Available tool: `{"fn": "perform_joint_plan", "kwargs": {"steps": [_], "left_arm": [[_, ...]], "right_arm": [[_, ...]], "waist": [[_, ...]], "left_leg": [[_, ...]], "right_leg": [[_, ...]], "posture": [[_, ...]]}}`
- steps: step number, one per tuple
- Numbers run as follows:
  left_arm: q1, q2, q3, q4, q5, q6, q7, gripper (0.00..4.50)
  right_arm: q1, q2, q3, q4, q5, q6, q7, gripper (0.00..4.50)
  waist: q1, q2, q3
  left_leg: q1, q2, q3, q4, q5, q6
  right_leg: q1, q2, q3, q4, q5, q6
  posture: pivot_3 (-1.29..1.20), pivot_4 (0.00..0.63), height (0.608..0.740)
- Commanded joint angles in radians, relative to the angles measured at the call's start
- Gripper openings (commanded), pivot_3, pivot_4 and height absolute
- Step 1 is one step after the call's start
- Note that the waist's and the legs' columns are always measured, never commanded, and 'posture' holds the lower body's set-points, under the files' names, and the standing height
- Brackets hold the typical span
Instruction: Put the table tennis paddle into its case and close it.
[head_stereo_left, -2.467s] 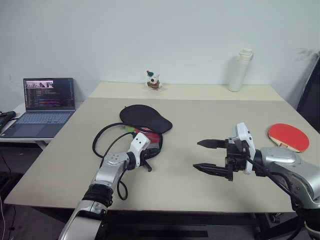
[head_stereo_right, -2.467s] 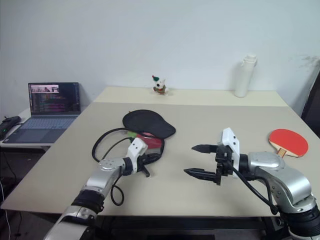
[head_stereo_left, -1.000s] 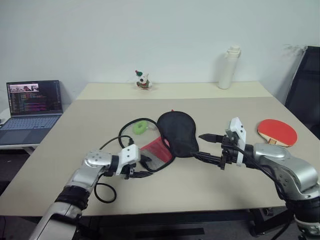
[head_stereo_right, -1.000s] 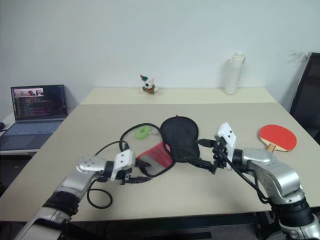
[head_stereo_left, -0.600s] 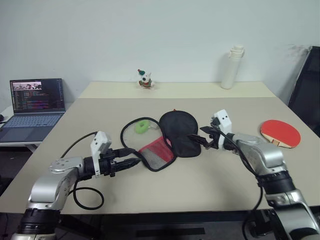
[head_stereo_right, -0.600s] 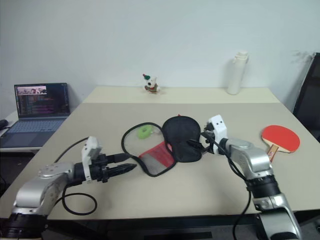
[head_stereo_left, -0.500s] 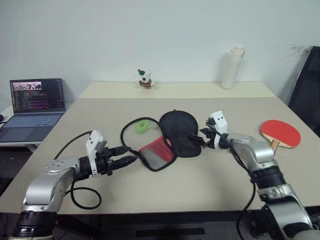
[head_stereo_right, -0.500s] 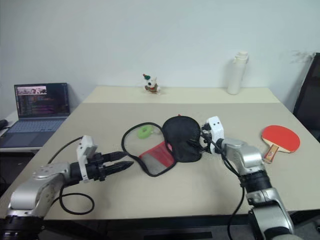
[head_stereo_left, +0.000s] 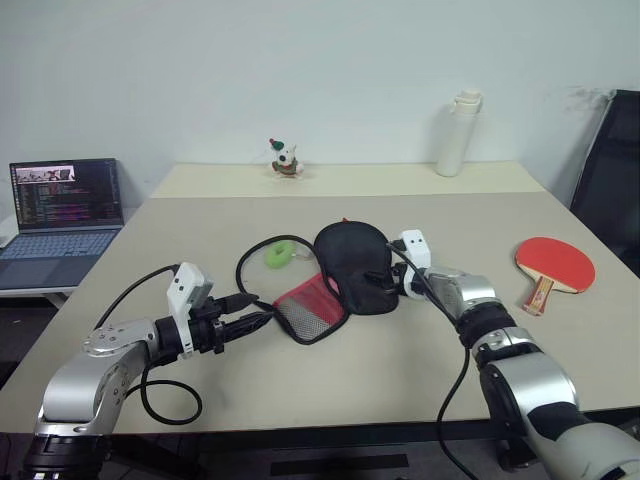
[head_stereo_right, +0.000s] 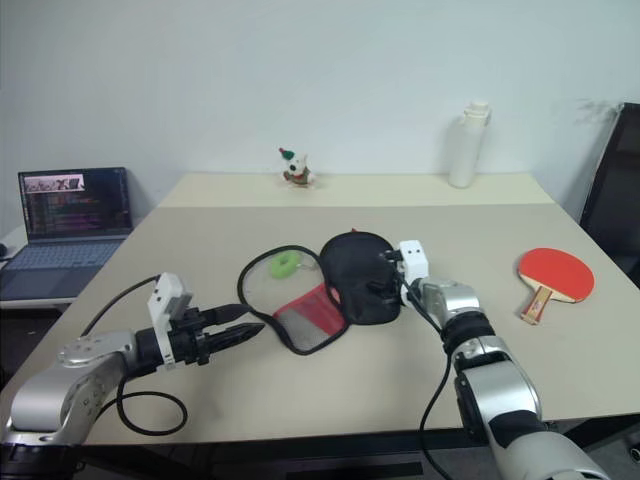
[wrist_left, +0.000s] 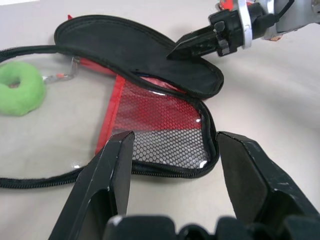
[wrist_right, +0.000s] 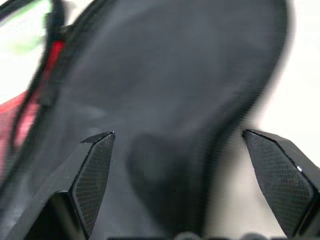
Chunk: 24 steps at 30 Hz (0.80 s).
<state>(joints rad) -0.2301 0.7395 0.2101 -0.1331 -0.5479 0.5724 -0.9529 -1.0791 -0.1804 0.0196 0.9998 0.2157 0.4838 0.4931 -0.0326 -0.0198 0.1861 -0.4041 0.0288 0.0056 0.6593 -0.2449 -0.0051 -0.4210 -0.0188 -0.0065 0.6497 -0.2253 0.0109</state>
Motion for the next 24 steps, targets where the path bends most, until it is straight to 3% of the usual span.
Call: {"fn": "perform_joint_plan", "kwargs": {"steps": [1,11,24], "left_arm": [[-0.021,0.008,0.011,-0.03,-0.005,-0.02,0.001,2.87],[-0.018,0.011,0.003,-0.032,0.002,-0.032,0.004,2.87],[-0.175,-0.027,-0.128,-0.053,0.001,-0.031,-0.041,2.87]], "right_arm": [[-0.049,0.018,-0.03,0.034,-0.013,-0.056,-0.002,3.56],[-0.082,0.043,-0.128,0.102,0.023,-0.045,-0.055,0.03],[-0.055,-0.055,-0.338,0.063,0.112,0.076,-0.277,0.03]], "waist": [[0.0,0.0,0.0],[0.001,0.0,0.0],[0.01,0.0,0.0]], "left_leg": [[0.0,0.0,0.0,0.0,0.0,0.0],[0.0,0.0,0.0,0.0,0.0,0.0],[-0.002,-0.002,0.001,0.0,0.0,0.0]], "right_leg": [[0.0,0.0,0.0,0.0,0.0,0.0],[0.0,0.0,0.0,0.0,0.0,0.0],[0.001,-0.001,-0.001,-0.001,0.0,0.0]], "posture": [[0.0,0.15,0.74],[0.0,0.15,0.74],[0.0,0.15,0.74]]}}
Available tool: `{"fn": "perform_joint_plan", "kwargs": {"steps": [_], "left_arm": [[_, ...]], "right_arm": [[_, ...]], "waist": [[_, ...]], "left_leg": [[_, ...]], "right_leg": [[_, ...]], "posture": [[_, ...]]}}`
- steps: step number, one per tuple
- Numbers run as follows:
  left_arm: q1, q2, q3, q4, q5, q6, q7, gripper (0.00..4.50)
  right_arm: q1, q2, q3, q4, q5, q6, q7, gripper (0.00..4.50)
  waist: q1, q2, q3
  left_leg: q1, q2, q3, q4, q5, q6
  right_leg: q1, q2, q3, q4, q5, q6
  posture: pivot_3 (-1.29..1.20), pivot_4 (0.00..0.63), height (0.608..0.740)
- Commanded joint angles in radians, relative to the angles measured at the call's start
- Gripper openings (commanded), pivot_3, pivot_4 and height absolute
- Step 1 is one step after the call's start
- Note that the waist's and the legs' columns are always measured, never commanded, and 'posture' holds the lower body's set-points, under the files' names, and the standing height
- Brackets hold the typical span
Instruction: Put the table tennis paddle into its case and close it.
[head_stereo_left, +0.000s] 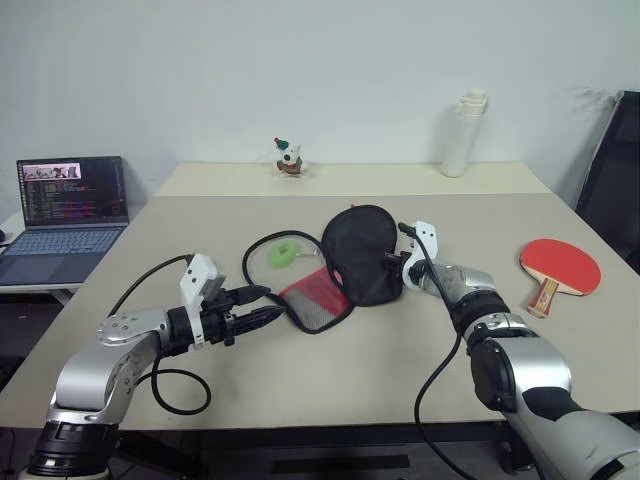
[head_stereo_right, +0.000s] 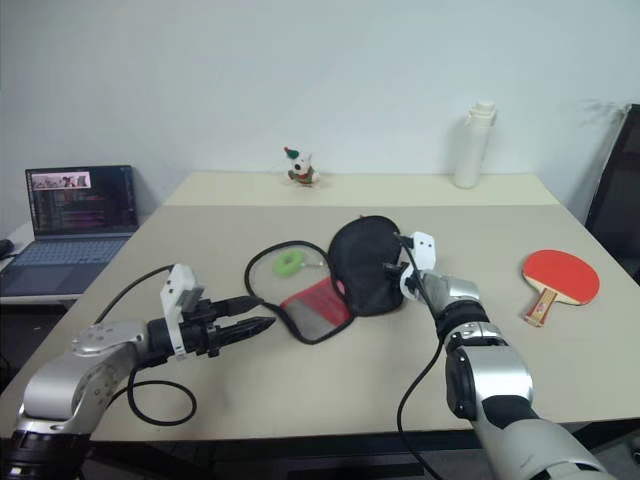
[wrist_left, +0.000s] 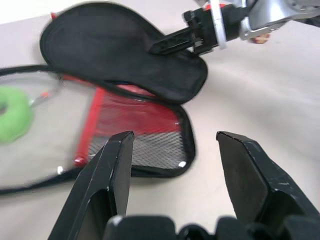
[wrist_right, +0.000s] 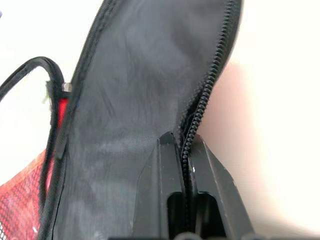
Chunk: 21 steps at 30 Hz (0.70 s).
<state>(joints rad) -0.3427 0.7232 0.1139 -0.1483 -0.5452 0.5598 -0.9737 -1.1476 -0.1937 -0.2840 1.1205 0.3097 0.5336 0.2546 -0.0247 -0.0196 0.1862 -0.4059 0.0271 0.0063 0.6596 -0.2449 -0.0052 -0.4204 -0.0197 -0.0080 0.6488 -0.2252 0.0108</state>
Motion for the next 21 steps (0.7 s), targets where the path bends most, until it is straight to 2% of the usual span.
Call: {"fn": "perform_joint_plan", "kwargs": {"steps": [1,12,21], "left_arm": [[-0.073,-0.013,-0.04,-0.035,0.0,-0.02,-0.024,2.87],[-0.156,-0.053,-0.099,0.037,0.025,-0.049,-0.064,2.87],[-0.169,-0.077,-0.109,0.056,0.04,-0.061,-0.072,2.87]], "right_arm": [[0.021,-0.047,-0.036,-0.067,0.017,0.034,-0.045,0.03],[0.104,-0.133,-0.059,-0.253,0.037,0.175,-0.074,0.03],[0.114,-0.144,-0.011,-0.266,0.003,0.189,-0.035,0.03]], "waist": [[0.001,0.0,0.0],[-0.005,0.0,0.0],[-0.005,0.0,0.0]], "left_leg": [[-0.001,0.0,0.0,0.001,0.0,0.0],[-0.001,0.001,0.003,0.0,0.0,0.0],[-0.001,0.001,0.004,0.0,0.0,0.0]], "right_leg": [[0.0,0.0,0.0,0.0,0.0,0.0],[-0.001,0.001,0.001,0.0,0.0,0.0],[-0.001,0.001,0.001,0.0,0.0,0.0]], "posture": [[0.0,0.15,0.74],[0.0,0.15,0.74],[0.0,0.15,0.74]]}}
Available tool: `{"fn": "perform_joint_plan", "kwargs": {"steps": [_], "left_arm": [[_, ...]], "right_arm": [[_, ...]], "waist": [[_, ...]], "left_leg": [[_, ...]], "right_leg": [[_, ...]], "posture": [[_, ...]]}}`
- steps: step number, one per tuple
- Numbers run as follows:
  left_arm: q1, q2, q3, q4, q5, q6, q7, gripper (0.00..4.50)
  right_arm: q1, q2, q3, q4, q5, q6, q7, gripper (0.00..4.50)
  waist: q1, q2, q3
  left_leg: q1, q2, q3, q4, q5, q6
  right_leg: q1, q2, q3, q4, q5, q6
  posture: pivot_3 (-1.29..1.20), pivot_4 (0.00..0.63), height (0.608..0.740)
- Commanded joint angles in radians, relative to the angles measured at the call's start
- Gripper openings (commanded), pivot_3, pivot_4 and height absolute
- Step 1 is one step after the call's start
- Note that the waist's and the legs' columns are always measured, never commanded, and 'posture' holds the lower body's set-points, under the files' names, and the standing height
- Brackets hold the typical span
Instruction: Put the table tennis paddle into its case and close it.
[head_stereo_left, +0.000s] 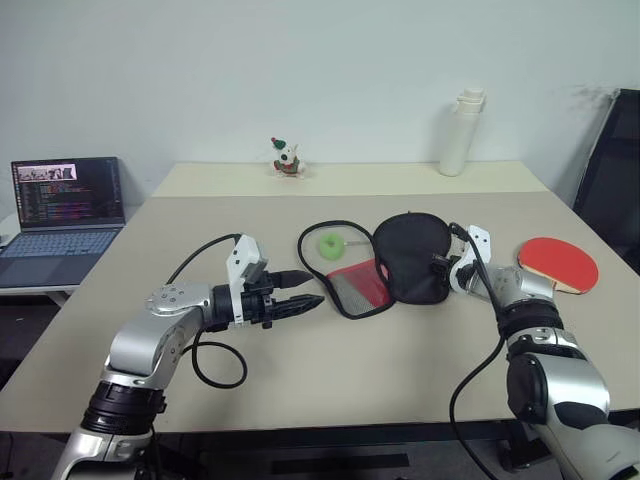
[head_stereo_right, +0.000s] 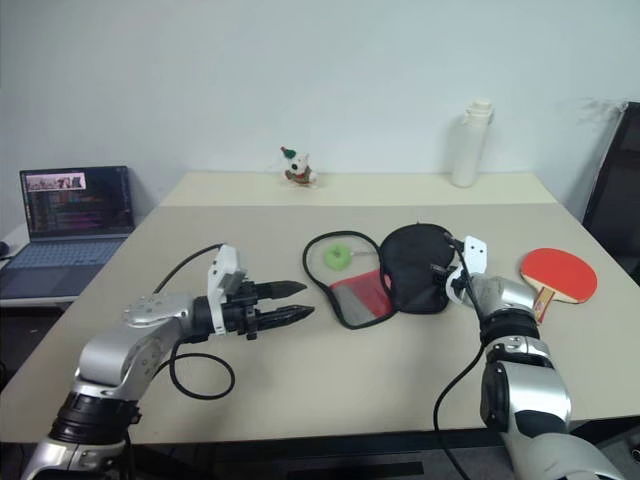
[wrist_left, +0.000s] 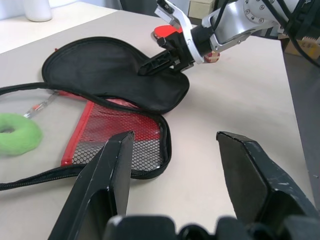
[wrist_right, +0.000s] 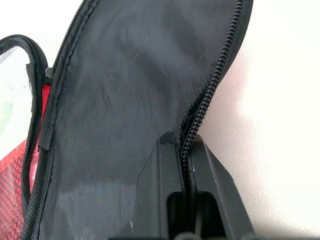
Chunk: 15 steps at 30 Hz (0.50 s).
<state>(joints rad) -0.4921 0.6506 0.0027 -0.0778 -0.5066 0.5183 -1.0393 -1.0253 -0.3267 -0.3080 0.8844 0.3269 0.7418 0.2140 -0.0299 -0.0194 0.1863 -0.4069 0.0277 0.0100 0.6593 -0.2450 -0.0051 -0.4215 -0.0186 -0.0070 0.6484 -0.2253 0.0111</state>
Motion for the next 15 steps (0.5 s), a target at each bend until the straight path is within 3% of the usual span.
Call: {"fn": "perform_joint_plan", "kwargs": {"steps": [1,4,10,15], "left_arm": [[-0.017,-0.006,0.003,-0.017,0.002,-0.02,-0.005,2.87],[-0.006,-0.008,0.007,-0.029,0.001,-0.016,0.001,2.87],[0.013,-0.014,0.013,-0.047,-0.004,-0.013,0.015,2.87],[0.019,-0.02,0.006,-0.064,-0.006,-0.009,0.017,2.87]], "right_arm": [[-0.01,-0.012,0.015,-0.021,-0.018,-0.028,0.005,0.03],[-0.013,-0.019,0.022,-0.006,-0.035,-0.054,0.002,0.58],[-0.005,-0.073,0.083,-0.046,-0.117,-0.146,0.005,2.6],[0.046,-0.128,0.073,-0.204,-0.122,-0.086,-0.02,4.39]], "waist": [[0.0,0.0,0.0],[0.0,0.0,0.0],[0.0,0.0,0.0],[0.001,0.0,0.0]], "left_leg": [[0.0,0.0,0.0,0.0,0.0,0.0],[0.0,0.0,0.0,0.0,0.0,0.0],[0.0,0.0,0.0,0.0,0.0,0.0],[0.0,0.0,0.0,0.0,0.0,0.0]], "right_leg": [[0.0,0.0,0.0,0.0,0.0,0.0],[0.0,0.0,0.0,0.0,0.0,0.0],[0.0,0.0,0.0,0.0,0.0,0.0],[0.0,0.0,0.0,0.0,0.0,0.0]], "posture": [[0.0,0.15,0.74],[0.0,0.15,0.74],[0.0,0.15,0.74],[0.0,0.15,0.74]]}}
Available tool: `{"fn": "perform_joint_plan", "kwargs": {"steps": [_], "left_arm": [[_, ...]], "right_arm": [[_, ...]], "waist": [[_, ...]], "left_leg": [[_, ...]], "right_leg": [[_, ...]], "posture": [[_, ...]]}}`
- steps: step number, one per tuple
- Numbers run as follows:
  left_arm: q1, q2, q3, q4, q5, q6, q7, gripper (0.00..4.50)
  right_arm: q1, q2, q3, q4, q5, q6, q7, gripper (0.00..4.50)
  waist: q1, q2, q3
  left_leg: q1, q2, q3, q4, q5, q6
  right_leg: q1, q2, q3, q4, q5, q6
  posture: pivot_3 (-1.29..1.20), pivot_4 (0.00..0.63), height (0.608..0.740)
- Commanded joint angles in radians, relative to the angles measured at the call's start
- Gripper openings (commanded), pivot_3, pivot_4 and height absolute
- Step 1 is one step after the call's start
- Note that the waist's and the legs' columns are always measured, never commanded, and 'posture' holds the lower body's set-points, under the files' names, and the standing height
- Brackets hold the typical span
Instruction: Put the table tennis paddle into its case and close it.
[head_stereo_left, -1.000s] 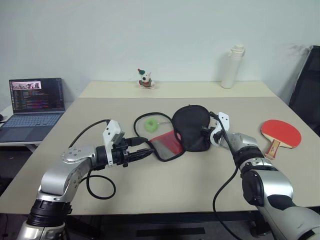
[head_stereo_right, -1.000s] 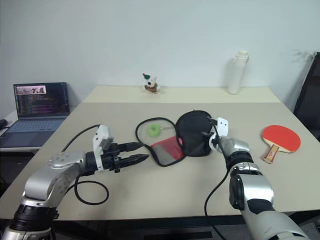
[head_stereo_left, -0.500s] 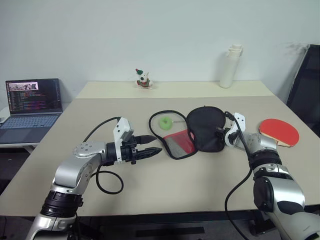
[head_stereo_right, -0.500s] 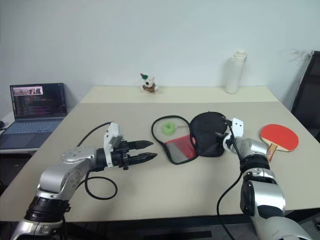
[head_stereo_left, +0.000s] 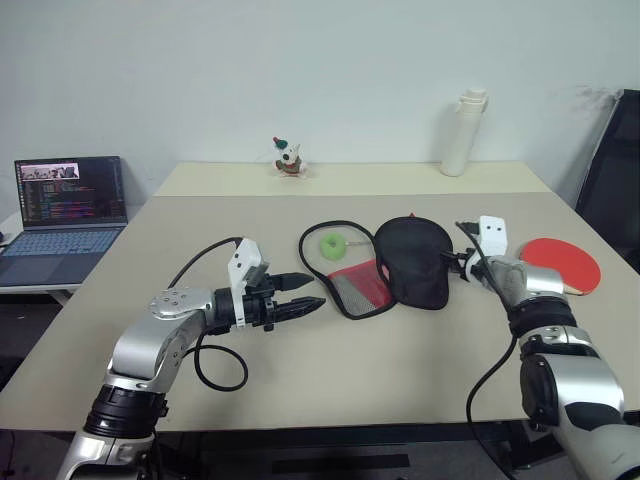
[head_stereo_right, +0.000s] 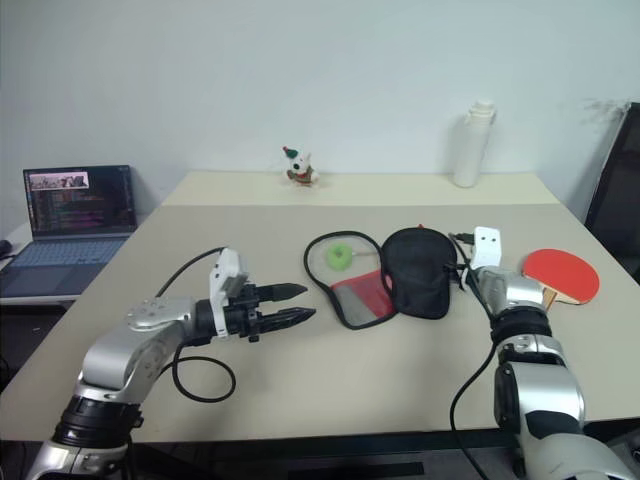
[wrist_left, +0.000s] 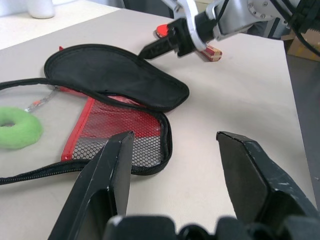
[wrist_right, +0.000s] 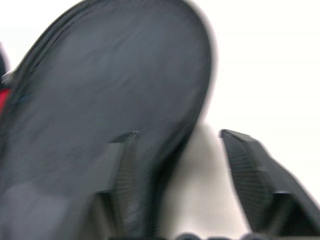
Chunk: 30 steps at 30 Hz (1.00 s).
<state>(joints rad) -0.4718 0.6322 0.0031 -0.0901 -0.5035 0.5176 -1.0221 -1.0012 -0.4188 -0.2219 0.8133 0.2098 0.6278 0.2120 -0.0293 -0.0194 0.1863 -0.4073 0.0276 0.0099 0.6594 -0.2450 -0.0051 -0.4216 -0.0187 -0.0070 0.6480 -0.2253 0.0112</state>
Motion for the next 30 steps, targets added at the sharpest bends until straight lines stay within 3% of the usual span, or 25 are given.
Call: {"fn": "perform_joint_plan", "kwargs": {"steps": [1,6,13,30], "left_arm": [[0.0,-0.002,0.004,-0.055,-0.01,-0.009,-0.001,2.87],[-0.026,-0.008,-0.022,-0.065,-0.003,-0.027,-0.028,2.87],[-0.079,-0.033,-0.053,-0.02,0.011,-0.05,-0.053,2.87],[-0.104,-0.048,-0.053,0.041,0.046,-0.098,-0.062,2.87]], "right_arm": [[0.038,-0.046,-0.018,-0.175,-0.005,0.046,-0.027,4.46],[0.17,-0.091,-0.117,-0.42,-0.036,0.155,-0.217,4.46],[0.282,-0.019,-0.206,-0.58,-0.066,0.202,-0.408,4.46],[0.213,-0.015,-0.232,-0.207,-0.069,0.01,-0.468,4.46]], "waist": [[0.0,0.0,0.0],[0.003,0.0,0.0],[-0.004,0.0,0.0],[-0.005,0.0,0.0]], "left_leg": [[0.0,0.0,0.0,0.0,0.0,0.0],[0.0,0.0,0.0,0.0,0.0,0.0],[0.0,0.0,0.001,0.001,0.0,0.0],[0.007,0.0,0.015,-0.001,0.0,0.001]], "right_leg": [[0.0,0.0,0.0,0.0,0.0,0.0],[0.0,0.0,0.0,0.0,0.0,0.0],[0.0,0.001,0.001,0.0,-0.003,0.005],[0.0,0.004,0.022,0.001,-0.002,0.007]], "posture": [[0.0,0.15,0.74],[0.0,0.15,0.74],[0.0,0.15,0.74],[0.0,0.15,0.74]]}}
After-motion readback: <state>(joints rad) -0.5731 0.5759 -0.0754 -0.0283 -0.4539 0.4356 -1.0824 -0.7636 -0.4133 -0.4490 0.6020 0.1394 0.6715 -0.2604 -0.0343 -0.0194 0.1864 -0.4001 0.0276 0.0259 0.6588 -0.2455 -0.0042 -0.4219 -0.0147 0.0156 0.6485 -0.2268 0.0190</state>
